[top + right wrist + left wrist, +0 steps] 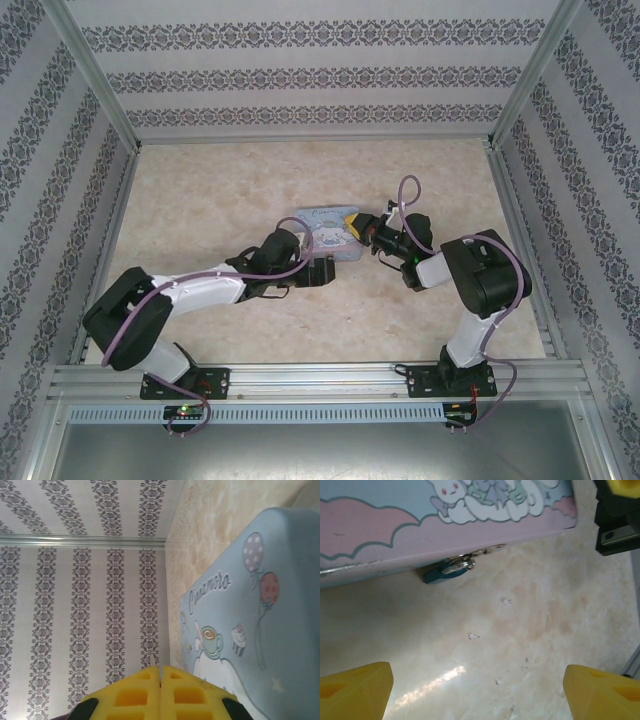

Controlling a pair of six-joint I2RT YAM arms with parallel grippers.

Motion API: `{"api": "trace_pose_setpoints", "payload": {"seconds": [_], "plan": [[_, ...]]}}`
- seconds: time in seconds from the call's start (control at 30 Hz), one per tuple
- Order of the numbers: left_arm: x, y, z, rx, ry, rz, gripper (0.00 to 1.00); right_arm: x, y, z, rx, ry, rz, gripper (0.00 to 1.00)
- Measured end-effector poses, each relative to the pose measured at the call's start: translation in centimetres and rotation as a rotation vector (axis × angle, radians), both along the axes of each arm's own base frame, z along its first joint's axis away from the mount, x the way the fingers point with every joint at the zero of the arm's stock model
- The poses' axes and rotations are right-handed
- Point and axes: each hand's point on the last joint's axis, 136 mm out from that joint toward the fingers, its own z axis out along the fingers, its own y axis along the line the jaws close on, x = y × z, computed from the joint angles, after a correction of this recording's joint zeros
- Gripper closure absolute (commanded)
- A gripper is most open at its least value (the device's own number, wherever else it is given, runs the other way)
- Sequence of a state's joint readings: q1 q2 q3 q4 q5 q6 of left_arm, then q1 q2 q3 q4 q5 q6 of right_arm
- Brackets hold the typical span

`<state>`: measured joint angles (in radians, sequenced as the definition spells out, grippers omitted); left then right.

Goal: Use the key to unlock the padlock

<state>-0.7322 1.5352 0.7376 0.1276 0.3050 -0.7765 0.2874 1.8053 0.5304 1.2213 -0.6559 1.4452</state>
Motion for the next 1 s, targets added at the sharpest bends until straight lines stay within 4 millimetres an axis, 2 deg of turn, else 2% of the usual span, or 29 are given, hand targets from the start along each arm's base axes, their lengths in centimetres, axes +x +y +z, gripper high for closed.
{"api": "trace_pose_setpoints", "payload": {"seconds": [0.2, 0.47, 0.8, 1.0], "plan": [[0.8, -0.7, -1.9, 0.030, -0.013, -0.032, 0.15, 0.3, -0.1, -1.1, -0.007, 0.039, -0.017, 1.00], [1.8, -2.1, -2.2, 0.052, -0.093, -0.088, 0.17, 0.5, -0.5, -2.0, -0.013, 0.062, -0.043, 1.00], [3.1, -2.4, -3.7, 0.109, -0.146, -0.093, 0.20, 0.1, -0.7, -2.0, -0.012, 0.051, -0.055, 1.00], [3.6, -2.5, -3.7, 0.117, -0.178, -0.076, 0.20, 0.1, -0.7, -2.0, -0.011, 0.050, -0.055, 1.00]]}}
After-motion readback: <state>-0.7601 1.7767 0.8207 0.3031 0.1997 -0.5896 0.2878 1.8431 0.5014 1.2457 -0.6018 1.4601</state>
